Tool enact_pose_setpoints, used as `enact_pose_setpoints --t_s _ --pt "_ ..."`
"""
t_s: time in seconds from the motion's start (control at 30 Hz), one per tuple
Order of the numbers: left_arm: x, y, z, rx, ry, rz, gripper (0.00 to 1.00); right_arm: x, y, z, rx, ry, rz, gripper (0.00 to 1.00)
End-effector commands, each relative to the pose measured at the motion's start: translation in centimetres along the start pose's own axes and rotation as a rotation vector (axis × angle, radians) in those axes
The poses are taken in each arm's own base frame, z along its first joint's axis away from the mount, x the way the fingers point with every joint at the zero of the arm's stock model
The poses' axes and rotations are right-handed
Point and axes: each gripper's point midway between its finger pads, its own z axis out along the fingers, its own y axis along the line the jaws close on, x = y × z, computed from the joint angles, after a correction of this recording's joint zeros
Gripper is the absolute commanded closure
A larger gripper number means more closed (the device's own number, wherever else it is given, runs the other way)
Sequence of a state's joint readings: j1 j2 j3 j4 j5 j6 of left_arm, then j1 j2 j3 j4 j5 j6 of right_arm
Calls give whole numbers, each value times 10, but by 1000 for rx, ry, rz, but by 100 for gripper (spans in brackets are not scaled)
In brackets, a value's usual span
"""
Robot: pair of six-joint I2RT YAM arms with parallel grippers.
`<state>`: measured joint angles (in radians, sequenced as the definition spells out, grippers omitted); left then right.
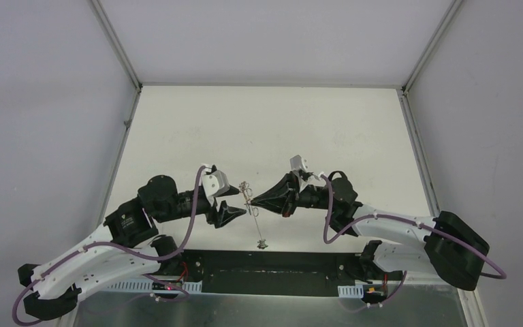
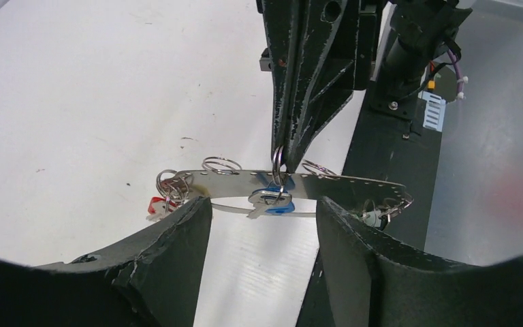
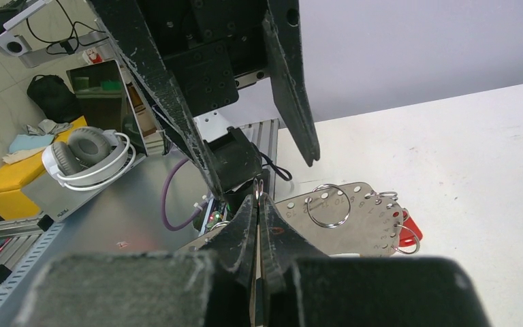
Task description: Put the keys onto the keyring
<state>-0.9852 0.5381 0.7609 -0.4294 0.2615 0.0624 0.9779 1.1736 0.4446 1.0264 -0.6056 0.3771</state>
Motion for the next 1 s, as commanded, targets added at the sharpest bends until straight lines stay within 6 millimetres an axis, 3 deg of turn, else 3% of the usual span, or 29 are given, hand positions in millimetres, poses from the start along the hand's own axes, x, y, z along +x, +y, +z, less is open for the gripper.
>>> enact_pose_setpoints --t_s 0.0,0.3,0.53,0.97 --pt "-10 5 2 -46 -14 -55 40 -26 10 -1 -16 -78 -55 100" --pt "-23 0 2 -12 -5 -58 45 -23 8 -13 33 -66 -77 100" --pt "-36 -10 6 45 -5 -88 41 -21 6 -20 57 -49 -90 100" --pt "-20 27 11 1 -7 -253 37 -14 2 -28 95 -16 -74 100"
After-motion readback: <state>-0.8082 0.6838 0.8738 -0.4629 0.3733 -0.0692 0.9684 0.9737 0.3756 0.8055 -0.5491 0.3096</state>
